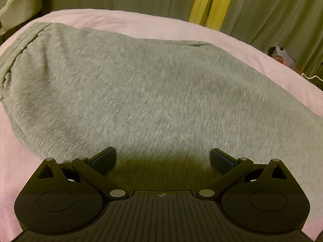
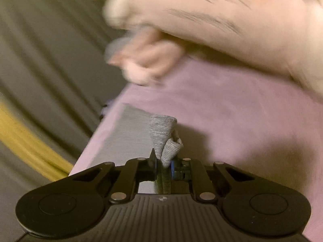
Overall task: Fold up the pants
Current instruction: 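Lift the cuffs and carry them toward the waistband, then open the right gripper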
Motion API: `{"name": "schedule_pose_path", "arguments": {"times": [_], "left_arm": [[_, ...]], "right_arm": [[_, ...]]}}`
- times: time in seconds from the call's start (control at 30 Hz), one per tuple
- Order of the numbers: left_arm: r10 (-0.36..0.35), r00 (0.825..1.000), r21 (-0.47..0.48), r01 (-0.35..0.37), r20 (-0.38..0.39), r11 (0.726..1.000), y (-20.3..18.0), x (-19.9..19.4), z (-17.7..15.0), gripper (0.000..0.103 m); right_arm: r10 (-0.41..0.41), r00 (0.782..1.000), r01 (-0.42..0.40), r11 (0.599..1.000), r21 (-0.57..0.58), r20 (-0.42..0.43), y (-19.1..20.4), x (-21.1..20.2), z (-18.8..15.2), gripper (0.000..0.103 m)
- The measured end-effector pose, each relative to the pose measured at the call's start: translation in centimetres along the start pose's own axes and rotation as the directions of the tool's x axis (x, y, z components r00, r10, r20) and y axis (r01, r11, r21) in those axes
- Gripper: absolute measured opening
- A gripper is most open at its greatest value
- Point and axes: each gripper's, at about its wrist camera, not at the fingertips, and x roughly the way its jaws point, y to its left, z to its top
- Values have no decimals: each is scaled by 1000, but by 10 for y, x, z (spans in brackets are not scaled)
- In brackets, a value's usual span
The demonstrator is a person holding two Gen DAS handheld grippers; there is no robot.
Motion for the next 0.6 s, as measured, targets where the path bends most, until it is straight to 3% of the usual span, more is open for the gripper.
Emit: {"name": "schedule_pose_path", "arguments": {"times": [0.07,0.1,0.17,0.23,0.3,0.33,0.4,0.47,0.5,0.6], "left_arm": [[-9,1000,-11,9,2,1000,2,0,0,103],[-12,1000,-17,12,4,1000,3,0,1,103],[-14,1000,-25,15,6,1000,5,-1,1,103],[-16,1000,-30,16,9,999,6,-2,1,103],[-20,1000,-38,21,15,999,8,-4,1,103],[-24,1000,-45,25,17,999,9,-5,1,103],[-33,999,-57,34,21,998,12,-6,0,103],[-38,999,-61,39,23,997,15,-7,-1,103],[-37,999,-61,38,24,997,14,-7,-1,103],[-39,999,-57,40,22,998,15,-6,-2,103]], "right_arm": [[92,995,-87,981,-171,24,52,-18,-1,11],[162,987,-154,951,-268,8,82,-27,-7,11],[283,956,-286,840,-462,-76,137,-43,-34,11],[363,907,-418,703,-576,-215,177,-50,-72,12],[365,852,-524,582,-622,-376,199,-44,-121,12],[322,837,-546,543,-638,-442,205,-36,-146,12],[181,826,-545,502,-672,-534,208,-16,-194,12],[65,821,-520,499,-694,-568,206,-2,-223,13],[87,832,-508,514,-691,-548,208,-5,-222,13],[123,826,-517,553,-653,-549,208,-7,-206,14]]}}
